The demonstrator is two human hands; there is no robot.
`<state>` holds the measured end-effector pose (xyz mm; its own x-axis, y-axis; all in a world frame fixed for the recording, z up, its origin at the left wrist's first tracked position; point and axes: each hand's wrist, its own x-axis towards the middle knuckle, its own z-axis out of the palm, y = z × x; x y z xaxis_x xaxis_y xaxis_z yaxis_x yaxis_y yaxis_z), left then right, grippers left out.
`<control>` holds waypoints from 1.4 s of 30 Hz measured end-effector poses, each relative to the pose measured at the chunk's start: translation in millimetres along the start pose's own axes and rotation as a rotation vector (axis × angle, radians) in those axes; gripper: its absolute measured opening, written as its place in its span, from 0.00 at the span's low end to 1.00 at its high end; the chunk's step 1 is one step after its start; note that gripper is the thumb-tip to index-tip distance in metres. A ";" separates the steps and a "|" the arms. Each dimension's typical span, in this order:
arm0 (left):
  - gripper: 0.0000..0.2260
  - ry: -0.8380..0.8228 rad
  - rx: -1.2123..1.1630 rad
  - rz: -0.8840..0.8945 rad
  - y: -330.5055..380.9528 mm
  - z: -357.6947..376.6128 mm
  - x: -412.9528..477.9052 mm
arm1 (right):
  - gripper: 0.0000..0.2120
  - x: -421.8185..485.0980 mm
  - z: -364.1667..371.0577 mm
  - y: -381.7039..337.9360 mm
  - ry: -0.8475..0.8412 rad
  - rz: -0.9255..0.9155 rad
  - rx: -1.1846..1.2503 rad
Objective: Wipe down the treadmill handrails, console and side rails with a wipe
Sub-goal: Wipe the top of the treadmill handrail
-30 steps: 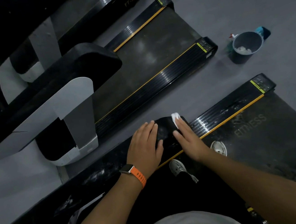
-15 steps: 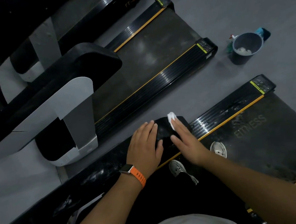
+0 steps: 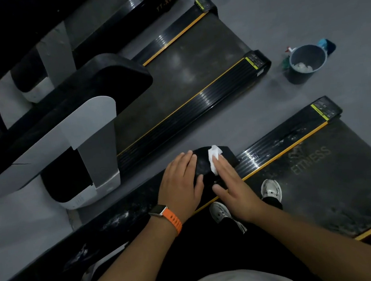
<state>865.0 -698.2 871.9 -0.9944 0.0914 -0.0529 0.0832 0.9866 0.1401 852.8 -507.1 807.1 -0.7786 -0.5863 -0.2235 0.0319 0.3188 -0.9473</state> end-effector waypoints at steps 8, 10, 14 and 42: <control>0.25 0.004 0.008 0.012 -3.8 -0.9 -5.4 | 0.31 55.8 -16.6 -9.1 0.029 0.143 0.039; 0.26 0.009 0.002 -0.017 -5.7 -1.2 -9.7 | 0.34 49.2 -12.7 -18.5 0.012 -0.028 -0.043; 0.26 0.023 -0.006 -0.047 -8.9 -2.0 -18.2 | 0.38 12.2 -8.5 -10.1 -0.010 -0.139 -0.235; 0.25 0.140 -0.060 -0.116 -41.1 -1.3 -48.6 | 0.39 33.3 19.7 -54.8 0.091 -0.215 -0.781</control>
<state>909.9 -743.4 870.0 -0.9968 -0.0464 0.0650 -0.0326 0.9793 0.1998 837.4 -558.8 846.9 -0.7668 -0.6419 -0.0037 -0.5441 0.6530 -0.5269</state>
